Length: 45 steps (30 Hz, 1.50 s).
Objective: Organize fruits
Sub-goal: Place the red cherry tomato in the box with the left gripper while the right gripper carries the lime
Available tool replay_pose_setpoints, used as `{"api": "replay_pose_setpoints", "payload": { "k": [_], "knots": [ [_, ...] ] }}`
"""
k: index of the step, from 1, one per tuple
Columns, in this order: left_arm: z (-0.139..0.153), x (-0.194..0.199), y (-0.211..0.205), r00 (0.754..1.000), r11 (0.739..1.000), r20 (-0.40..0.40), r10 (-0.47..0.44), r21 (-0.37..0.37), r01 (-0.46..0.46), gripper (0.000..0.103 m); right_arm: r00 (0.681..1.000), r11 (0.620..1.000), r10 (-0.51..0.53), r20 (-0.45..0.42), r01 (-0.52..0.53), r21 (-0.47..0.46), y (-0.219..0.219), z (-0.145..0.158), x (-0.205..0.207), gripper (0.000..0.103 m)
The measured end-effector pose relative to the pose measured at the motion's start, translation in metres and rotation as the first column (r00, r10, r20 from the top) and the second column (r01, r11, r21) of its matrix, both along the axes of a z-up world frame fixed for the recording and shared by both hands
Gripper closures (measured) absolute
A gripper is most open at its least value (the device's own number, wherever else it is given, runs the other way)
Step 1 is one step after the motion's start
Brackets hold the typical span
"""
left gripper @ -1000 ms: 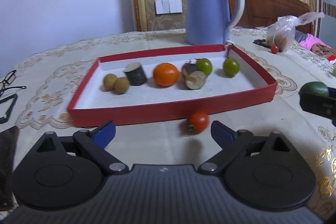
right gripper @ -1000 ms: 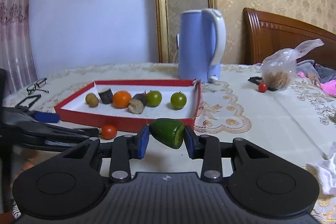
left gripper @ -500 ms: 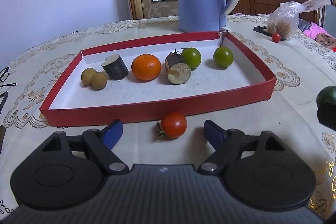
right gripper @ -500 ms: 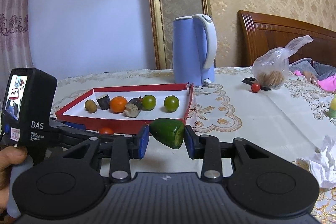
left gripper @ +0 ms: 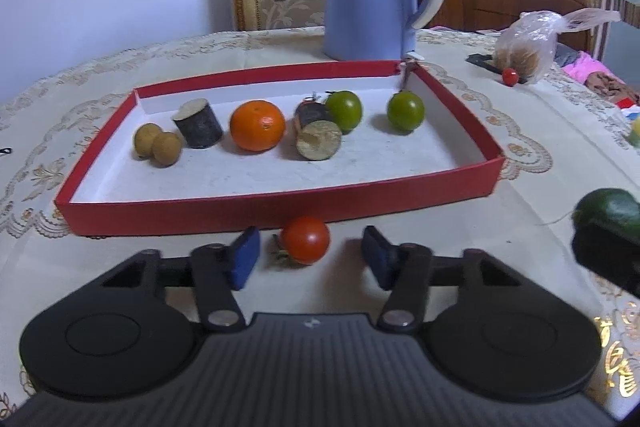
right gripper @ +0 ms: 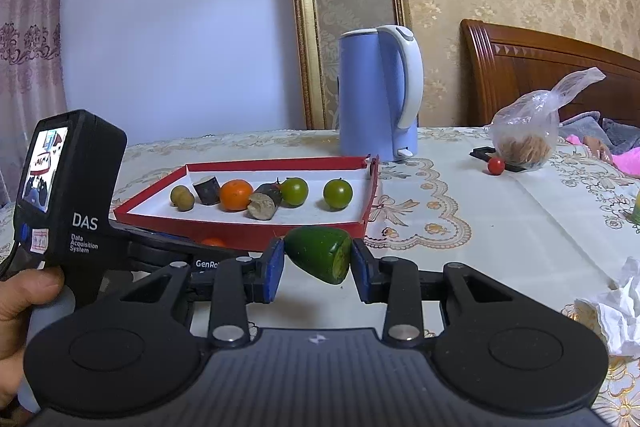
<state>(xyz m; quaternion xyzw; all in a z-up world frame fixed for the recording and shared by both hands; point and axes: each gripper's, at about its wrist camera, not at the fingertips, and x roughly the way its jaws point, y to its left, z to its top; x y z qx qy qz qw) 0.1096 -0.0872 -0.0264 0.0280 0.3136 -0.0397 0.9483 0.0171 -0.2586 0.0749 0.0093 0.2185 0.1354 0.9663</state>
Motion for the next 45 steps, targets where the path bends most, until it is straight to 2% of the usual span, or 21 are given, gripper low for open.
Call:
{"api": "replay_pose_setpoints", "payload": {
  "k": [2,4,12,21,30,45],
  "knots": [
    [0.001,-0.001,-0.001,1.0,1.0,-0.001,-0.008,-0.001,0.008,0.073,1.0,1.0,0.0,0.0,0.0,0.0,0.0,0.0,0.0,0.068],
    [0.002,-0.002,-0.002,1.0,1.0,-0.004,-0.019,-0.003,0.019,0.08,1.0,1.0,-0.001,-0.001,0.001,0.0,0.0,0.0,0.0,0.068],
    [0.004,-0.009,0.001,0.999,0.999,-0.005,-0.034,-0.017,0.034,0.08,1.0,1.0,0.008,-0.004,-0.008,-0.001,0.003,-0.001,-0.003,0.068],
    [0.023,-0.016,0.004,0.996,0.999,0.088,-0.004,0.047,0.0,0.08,1.0,1.0,0.02,-0.004,-0.02,-0.001,0.005,0.001,-0.002,0.068],
    [0.032,0.006,0.013,0.991,0.992,0.123,0.051,0.106,-0.064,0.08,1.0,1.0,0.028,0.002,-0.028,-0.003,0.01,0.003,0.003,0.068],
    [0.035,0.052,0.025,0.986,0.979,0.124,0.112,0.155,-0.131,0.08,0.997,0.998,0.062,0.046,-0.061,-0.032,0.027,0.02,0.018,0.068]
  ]
}}
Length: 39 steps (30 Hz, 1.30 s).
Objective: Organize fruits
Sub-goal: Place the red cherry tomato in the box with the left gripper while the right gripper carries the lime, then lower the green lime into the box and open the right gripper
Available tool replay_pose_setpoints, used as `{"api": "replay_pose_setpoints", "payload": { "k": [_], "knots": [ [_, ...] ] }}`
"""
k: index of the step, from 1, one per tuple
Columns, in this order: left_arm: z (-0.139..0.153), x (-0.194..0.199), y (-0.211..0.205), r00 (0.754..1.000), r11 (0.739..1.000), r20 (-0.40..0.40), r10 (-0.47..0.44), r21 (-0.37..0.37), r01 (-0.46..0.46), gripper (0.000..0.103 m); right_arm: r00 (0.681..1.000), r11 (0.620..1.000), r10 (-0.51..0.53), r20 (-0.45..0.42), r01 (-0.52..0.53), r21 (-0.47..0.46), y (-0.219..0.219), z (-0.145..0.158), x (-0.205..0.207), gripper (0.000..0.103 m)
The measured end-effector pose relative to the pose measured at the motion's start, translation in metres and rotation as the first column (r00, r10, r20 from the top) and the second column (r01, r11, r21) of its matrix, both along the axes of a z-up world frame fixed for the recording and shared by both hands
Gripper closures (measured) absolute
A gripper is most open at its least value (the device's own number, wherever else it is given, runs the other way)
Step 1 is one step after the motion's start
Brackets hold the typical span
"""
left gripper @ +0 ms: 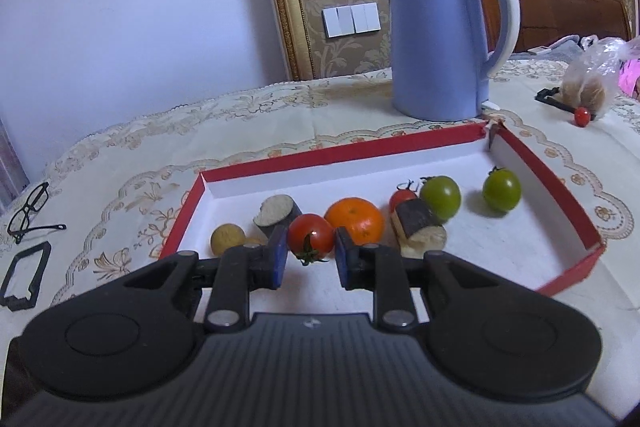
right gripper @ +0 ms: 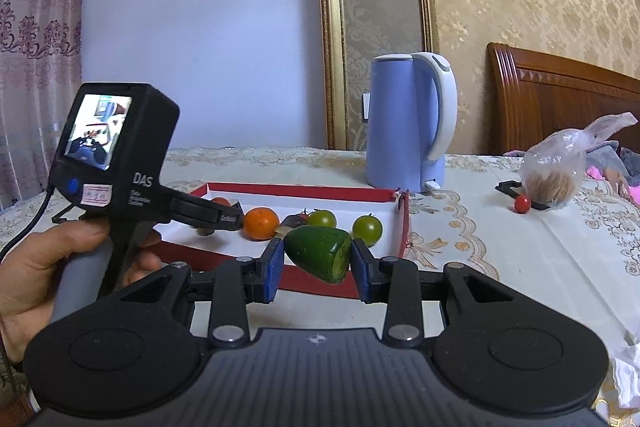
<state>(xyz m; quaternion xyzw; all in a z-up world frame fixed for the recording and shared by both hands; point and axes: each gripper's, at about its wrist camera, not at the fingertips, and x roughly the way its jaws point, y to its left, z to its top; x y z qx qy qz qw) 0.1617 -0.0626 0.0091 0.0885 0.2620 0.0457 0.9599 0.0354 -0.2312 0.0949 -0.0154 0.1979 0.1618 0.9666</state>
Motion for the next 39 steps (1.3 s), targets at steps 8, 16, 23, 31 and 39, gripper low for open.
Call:
{"api": "replay_pose_setpoints", "payload": {
  "k": [8,16,23,31,39],
  "knots": [
    [-0.003,0.031,-0.001,0.999,0.999,-0.034,0.021,0.026,-0.02,0.079,1.0,1.0,0.004,0.005,-0.004,0.002,0.005,0.007,0.02,0.068],
    [-0.001,0.045,-0.003,0.999,0.997,-0.012,0.041,0.058,-0.041,0.049,1.0,1.0,0.005,-0.013,-0.005,0.003,0.01,0.006,0.037,0.068],
    [-0.001,0.023,0.009,0.999,0.999,0.004,0.036,0.035,-0.036,0.033,0.997,1.0,-0.023,-0.074,0.024,0.019,0.011,-0.003,0.075,0.068],
    [-0.005,-0.01,0.034,0.999,0.999,0.0,0.045,-0.026,-0.045,0.024,0.991,0.998,-0.049,-0.126,0.053,0.029,0.014,-0.015,0.102,0.068],
    [-0.007,-0.035,0.053,0.999,0.994,0.005,0.053,-0.093,-0.052,0.014,0.989,0.997,-0.076,-0.129,0.079,0.014,0.022,-0.015,0.114,0.068]
  ]
}}
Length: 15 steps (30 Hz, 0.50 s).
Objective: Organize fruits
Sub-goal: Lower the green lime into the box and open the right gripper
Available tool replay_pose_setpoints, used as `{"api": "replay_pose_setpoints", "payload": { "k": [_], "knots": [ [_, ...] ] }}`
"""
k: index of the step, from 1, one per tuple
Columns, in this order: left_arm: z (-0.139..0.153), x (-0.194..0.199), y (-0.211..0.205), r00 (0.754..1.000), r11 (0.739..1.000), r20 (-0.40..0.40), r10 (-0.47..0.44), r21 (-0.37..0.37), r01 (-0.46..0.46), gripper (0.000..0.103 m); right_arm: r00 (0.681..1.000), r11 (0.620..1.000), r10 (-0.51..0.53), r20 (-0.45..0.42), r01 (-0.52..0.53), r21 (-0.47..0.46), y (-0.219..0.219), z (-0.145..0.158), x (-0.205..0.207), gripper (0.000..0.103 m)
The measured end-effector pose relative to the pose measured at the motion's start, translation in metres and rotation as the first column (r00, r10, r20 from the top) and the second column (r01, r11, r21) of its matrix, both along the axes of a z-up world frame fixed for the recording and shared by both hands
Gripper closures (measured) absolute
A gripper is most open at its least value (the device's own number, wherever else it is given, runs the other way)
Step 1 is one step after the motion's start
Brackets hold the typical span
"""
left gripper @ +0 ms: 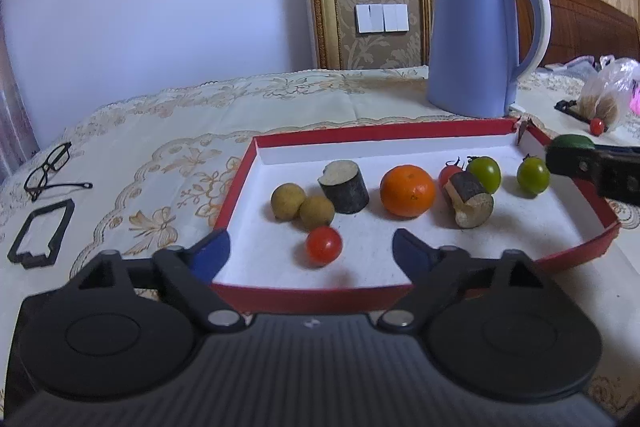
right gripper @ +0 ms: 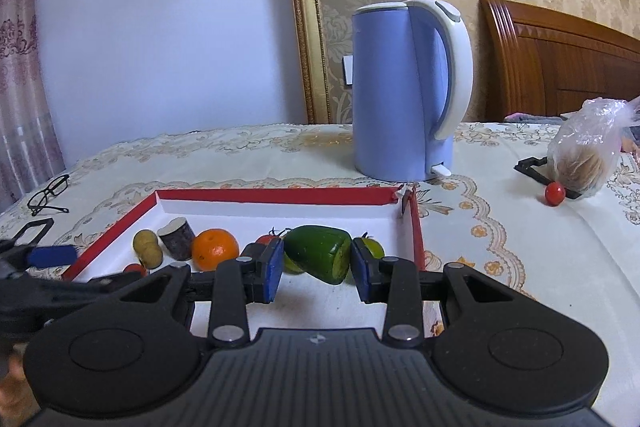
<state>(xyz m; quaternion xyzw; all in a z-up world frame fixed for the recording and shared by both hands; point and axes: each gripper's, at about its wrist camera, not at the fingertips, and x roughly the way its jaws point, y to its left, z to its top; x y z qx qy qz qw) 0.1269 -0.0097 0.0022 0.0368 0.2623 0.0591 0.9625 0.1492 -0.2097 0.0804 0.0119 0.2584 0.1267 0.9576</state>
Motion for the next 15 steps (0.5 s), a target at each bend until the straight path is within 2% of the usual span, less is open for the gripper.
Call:
{"api": "replay_pose_setpoints", "payload": {
  "k": [9,15],
  "knots": [
    [-0.001,-0.022,0.007,1.0,0.998,-0.002,-0.024,-0.06,0.024,0.01,0.999,0.999,-0.029,-0.024,0.028,-0.045,0.017,-0.001,0.035,0.068],
    [0.0,-0.029,0.007,1.0,0.999,0.008,-0.03,-0.039,0.03,0.007,0.997,0.993,-0.06,-0.054,0.055,-0.1,0.03,-0.01,0.06,0.067]
  ]
}}
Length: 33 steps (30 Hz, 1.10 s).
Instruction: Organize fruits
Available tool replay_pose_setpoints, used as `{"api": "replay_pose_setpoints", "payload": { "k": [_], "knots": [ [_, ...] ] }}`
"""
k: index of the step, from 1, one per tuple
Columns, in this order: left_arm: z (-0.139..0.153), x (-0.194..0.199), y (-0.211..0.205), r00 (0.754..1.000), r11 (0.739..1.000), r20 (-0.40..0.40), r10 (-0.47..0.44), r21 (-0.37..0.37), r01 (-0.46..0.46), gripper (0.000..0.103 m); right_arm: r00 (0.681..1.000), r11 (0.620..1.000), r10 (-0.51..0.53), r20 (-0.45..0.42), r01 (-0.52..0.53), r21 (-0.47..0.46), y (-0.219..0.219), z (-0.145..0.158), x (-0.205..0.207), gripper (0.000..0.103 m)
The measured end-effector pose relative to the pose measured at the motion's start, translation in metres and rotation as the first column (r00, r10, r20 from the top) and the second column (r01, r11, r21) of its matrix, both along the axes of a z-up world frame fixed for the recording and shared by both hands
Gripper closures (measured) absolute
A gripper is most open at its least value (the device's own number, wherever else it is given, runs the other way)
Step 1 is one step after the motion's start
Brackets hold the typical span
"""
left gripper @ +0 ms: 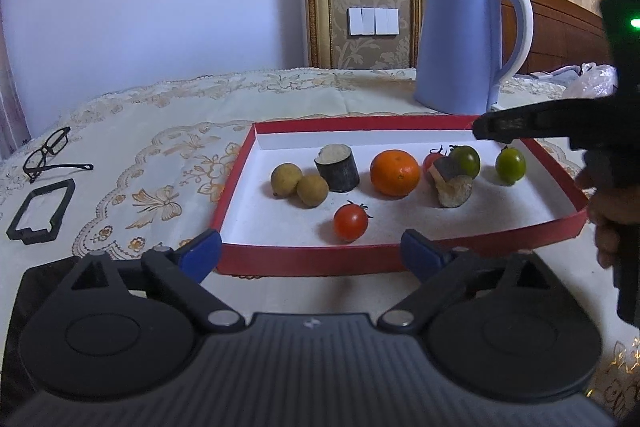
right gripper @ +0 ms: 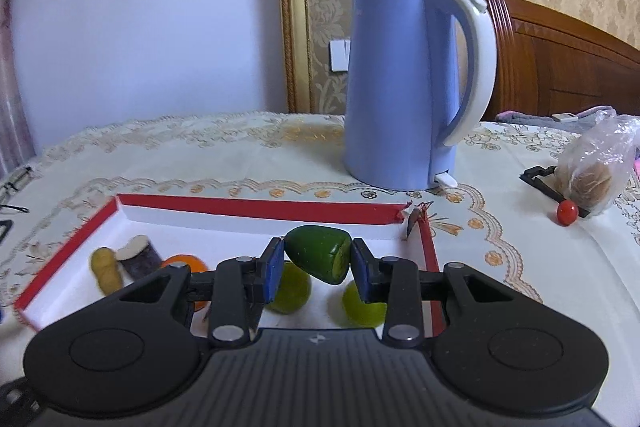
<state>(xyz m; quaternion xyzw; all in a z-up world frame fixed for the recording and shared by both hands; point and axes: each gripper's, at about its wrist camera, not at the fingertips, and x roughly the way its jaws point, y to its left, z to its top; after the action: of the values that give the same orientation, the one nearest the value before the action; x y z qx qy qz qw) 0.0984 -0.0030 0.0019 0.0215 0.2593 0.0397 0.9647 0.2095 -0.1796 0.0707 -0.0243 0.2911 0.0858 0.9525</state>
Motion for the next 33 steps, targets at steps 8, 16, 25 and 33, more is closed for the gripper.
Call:
{"api": "replay_pose_setpoints", "payload": {
  "k": [8,16,25,33],
  "knots": [
    [0.0,-0.003,0.002,1.0,1.0,0.006,-0.004,-0.005,0.004,0.005,1.0,1.0,0.009,0.004,-0.009,-0.018,0.008,0.0,-0.005,0.052],
    [0.001,-0.006,0.003,1.0,1.0,0.011,-0.004,-0.025,0.004,0.001,0.993,0.999,0.043,0.107,-0.045,0.01,0.003,0.02,-0.053,0.04],
    [0.002,-0.009,0.002,1.0,0.999,0.016,-0.009,-0.033,0.009,0.0,0.986,0.995,0.081,0.149,-0.088,0.041,-0.007,0.019,-0.11,0.033],
    [-0.001,-0.013,-0.001,1.0,0.999,0.005,-0.012,-0.032,0.012,0.0,0.988,0.99,0.126,0.087,-0.131,0.058,-0.012,-0.001,-0.143,0.025]
  ]
}}
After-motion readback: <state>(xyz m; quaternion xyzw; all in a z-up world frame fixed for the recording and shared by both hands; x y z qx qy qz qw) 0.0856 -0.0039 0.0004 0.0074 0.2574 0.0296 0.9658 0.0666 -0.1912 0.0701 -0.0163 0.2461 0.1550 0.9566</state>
